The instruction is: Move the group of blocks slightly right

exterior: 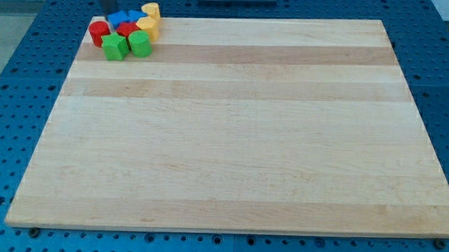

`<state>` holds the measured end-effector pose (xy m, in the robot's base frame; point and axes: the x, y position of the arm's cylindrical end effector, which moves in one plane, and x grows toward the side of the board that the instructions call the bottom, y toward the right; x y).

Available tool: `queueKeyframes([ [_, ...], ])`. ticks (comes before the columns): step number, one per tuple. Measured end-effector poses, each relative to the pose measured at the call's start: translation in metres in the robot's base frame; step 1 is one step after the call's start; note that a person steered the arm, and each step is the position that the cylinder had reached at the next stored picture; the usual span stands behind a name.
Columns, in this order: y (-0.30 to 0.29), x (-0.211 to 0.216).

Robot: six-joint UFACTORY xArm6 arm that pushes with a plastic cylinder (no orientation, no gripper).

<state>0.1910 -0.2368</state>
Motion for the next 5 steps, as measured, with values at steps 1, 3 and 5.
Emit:
queueKeyframes([
  [1,0.017,0.0],
  [3,0.006,0.001],
  [5,0.011,0.0],
])
